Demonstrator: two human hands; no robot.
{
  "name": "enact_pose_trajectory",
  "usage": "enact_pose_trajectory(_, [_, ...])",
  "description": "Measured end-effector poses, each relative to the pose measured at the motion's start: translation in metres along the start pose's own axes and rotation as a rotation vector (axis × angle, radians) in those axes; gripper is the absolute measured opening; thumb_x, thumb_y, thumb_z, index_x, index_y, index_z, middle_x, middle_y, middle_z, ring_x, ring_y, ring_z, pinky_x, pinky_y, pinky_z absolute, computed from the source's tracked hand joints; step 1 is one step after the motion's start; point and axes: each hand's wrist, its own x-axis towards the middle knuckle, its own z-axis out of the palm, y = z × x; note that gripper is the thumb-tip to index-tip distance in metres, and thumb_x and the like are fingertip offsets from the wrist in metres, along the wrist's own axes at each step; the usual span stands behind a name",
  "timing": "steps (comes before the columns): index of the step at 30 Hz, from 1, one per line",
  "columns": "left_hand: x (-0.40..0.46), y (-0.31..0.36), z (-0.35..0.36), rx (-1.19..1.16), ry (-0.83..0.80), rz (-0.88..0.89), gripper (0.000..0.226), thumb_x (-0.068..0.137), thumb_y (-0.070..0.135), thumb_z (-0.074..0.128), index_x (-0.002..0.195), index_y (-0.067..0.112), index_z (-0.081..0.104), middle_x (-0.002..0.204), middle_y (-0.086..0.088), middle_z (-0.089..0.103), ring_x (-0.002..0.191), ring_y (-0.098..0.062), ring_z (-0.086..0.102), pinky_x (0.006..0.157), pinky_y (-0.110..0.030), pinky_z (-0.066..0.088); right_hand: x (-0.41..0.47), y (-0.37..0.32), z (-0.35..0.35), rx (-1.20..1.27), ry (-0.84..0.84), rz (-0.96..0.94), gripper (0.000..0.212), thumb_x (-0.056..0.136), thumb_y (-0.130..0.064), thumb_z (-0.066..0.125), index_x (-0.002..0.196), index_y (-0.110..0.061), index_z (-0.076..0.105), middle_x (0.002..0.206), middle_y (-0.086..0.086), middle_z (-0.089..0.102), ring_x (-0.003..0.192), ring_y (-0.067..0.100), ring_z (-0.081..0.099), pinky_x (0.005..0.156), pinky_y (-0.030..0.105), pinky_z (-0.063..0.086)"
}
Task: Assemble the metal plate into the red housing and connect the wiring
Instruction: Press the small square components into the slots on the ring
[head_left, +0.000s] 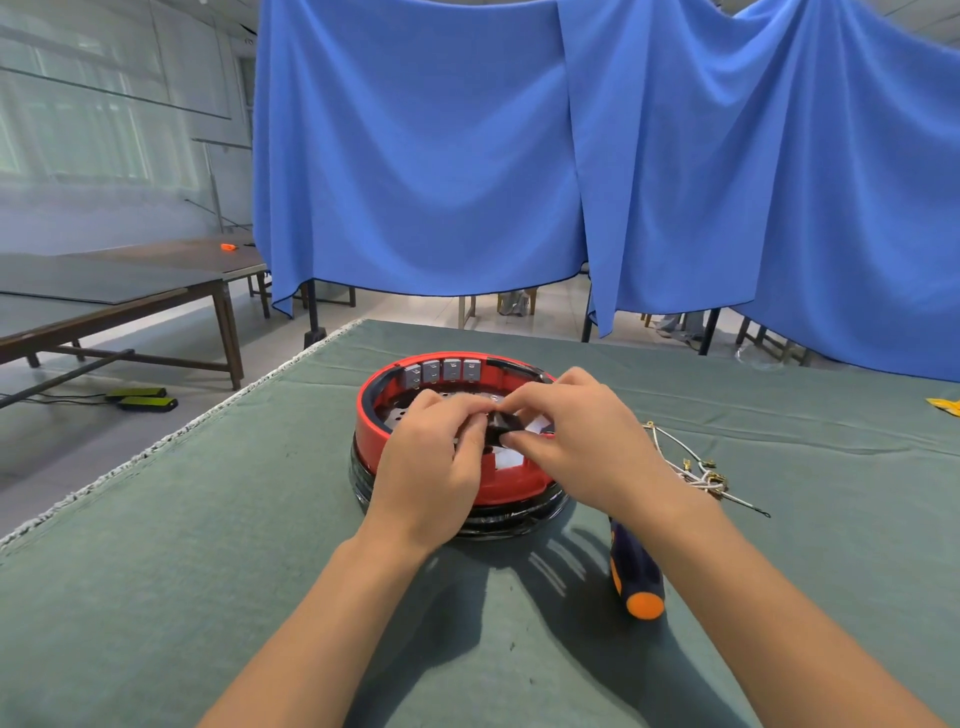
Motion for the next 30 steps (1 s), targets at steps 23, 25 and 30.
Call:
enact_pose_trajectory(23, [-0.001,0.0,0.004,0.129,-0.052,-0.152,0.041,0.089,0.036,0.038,0.057,0.017,0.057,0.047,0.008,0.048,0.054,-0.013,0.049,0.063,-0.031,0.026,-0.004,-0.008,-0.004,-0.152,-0.102,-0.034,0.03,0.096,-0.027,0.049,0.12,-0.039,0.063,0.112,-0.008,0.062,0.107,0.014,0.052,0.08,0.034,0.05])
enact_pose_trajectory(25, [-0.002,0.0,0.004,0.121,-0.048,-0.137,0.041,0.089,0.039,0.041,0.052,0.023,0.052,0.042,0.011,0.042,0.048,-0.007,0.043,0.064,-0.03,0.025,-0.005,-0.009,-0.003,-0.168,-0.095,-0.034,0.031,0.098,-0.027,0.046,0.122,-0.041,0.061,0.112,-0.009,0.062,0.106,0.014,0.051,0.08,0.033,0.049])
enact_pose_trajectory(30, [-0.001,0.0,0.008,0.176,-0.052,-0.139,0.042,0.089,0.045,0.042,0.055,0.024,0.054,0.044,0.014,0.043,0.05,-0.007,0.043,0.074,-0.033,0.032,-0.009,-0.009,0.001,-0.252,-0.12,-0.064,0.03,0.098,-0.029,0.044,0.123,-0.038,0.06,0.113,-0.012,0.063,0.102,0.015,0.045,0.077,0.032,0.049])
